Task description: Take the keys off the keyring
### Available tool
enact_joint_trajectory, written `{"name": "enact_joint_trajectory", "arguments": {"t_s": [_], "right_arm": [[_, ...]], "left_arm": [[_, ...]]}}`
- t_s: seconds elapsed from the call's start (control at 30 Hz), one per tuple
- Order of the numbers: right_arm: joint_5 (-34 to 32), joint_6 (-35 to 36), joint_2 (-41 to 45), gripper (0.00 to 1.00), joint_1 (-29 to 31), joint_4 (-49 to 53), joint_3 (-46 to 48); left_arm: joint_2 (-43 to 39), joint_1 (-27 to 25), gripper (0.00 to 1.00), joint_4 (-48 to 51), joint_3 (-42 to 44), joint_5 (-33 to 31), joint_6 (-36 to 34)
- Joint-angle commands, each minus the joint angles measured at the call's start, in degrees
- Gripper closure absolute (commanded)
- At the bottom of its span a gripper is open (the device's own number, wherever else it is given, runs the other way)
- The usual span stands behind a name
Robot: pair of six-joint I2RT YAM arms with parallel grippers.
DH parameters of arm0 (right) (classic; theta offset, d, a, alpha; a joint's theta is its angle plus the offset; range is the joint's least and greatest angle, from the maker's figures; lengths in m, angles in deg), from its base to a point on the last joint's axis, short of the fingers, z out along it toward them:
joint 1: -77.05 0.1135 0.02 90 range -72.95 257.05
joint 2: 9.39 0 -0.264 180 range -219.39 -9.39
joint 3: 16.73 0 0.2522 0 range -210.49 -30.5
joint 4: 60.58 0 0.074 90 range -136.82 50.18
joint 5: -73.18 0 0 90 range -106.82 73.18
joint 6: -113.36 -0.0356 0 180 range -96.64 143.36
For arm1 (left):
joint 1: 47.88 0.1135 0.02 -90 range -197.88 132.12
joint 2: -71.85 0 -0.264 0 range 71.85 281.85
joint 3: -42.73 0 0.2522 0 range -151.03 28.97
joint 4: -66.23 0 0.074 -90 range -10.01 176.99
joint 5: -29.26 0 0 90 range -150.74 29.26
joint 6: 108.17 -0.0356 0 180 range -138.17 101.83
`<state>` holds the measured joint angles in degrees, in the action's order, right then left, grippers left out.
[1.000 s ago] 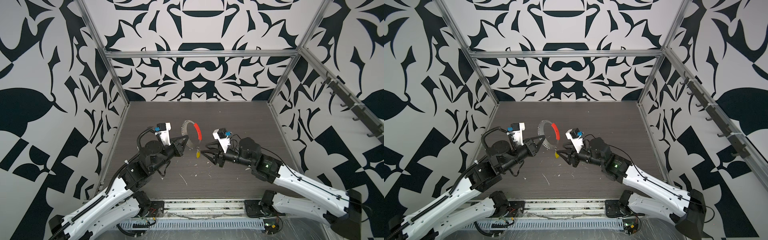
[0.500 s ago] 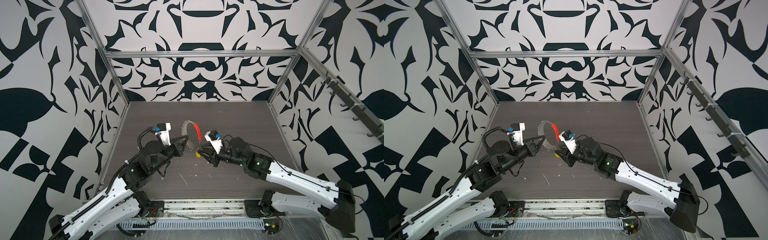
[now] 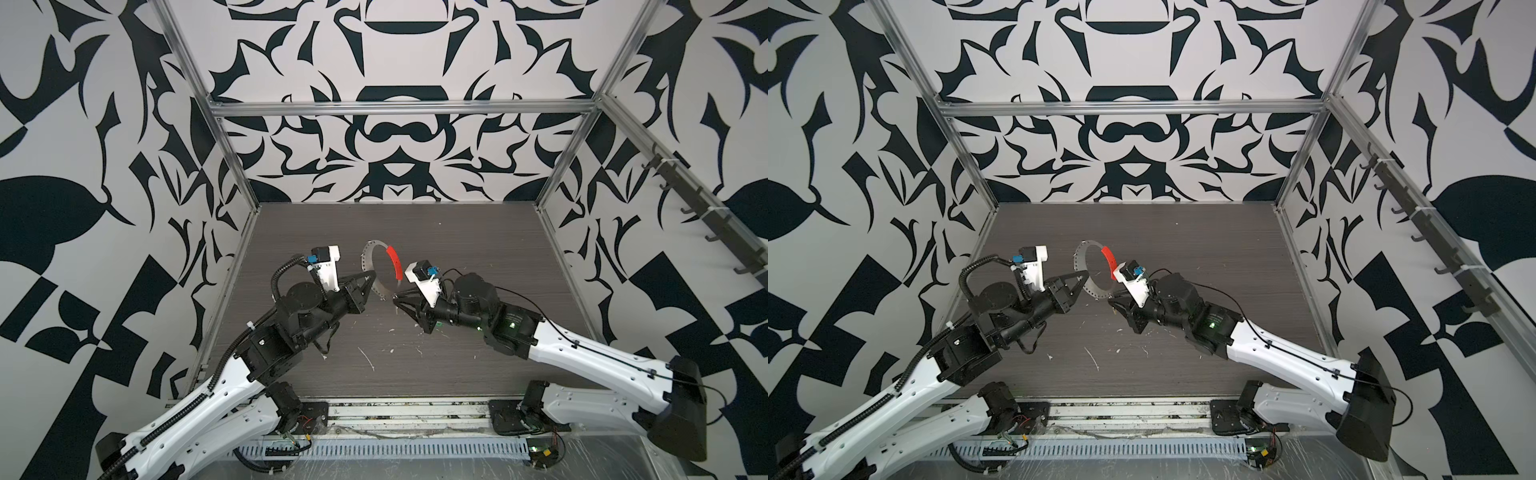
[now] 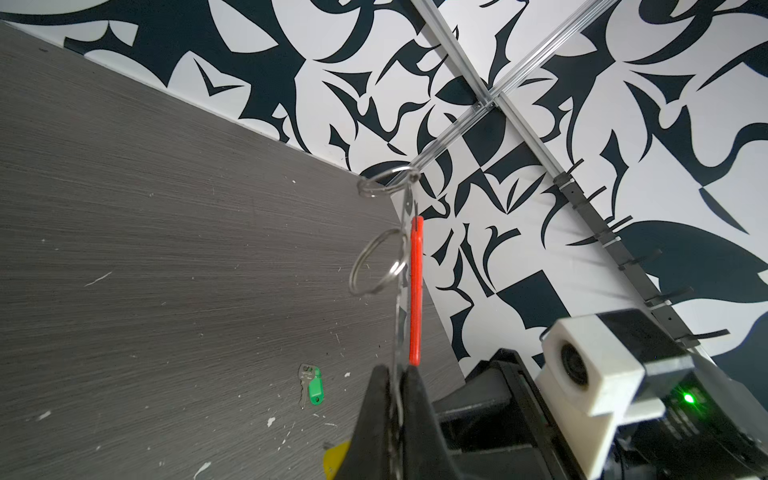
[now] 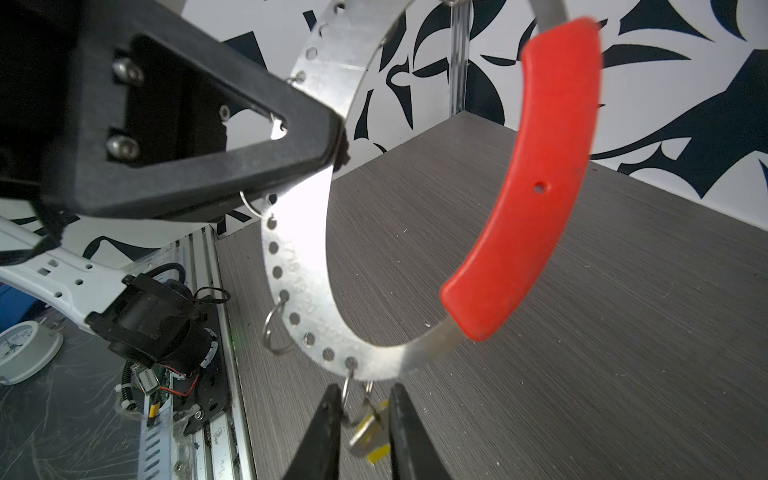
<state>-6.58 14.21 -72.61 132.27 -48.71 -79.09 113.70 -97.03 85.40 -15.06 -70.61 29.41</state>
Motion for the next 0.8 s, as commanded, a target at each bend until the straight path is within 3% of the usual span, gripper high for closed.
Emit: {"name": "enact_joint_trajectory", "arguments": {"t_s": [0.0, 0.33, 0.53, 0.77], "right_arm": [[-0.13, 0.49, 0.47, 0.78, 0.24, -2.14, -2.2], [0.44, 0.62, 0.82, 1.0, 0.33, -1.89, -2.28], [-0.89, 0.84, 1.79, 1.0, 0.35, 2.09, -4.2], [-2.15, 1.77, 0.52, 1.0, 0.33, 13.71, -11.8]], "left_arm": [[-0.62, 0.11, 1.0, -1.28, -1.7, -0.1, -0.11], [-1.06, 0.12, 1.0, -1.28, -1.5, -0.93, -0.2], [-1.04, 0.16, 1.0, 0.38, -1.58, -2.03, 0.15], [-1.86, 0.11, 0.65, 2.56, 0.25, -3.95, 0.94]]}}
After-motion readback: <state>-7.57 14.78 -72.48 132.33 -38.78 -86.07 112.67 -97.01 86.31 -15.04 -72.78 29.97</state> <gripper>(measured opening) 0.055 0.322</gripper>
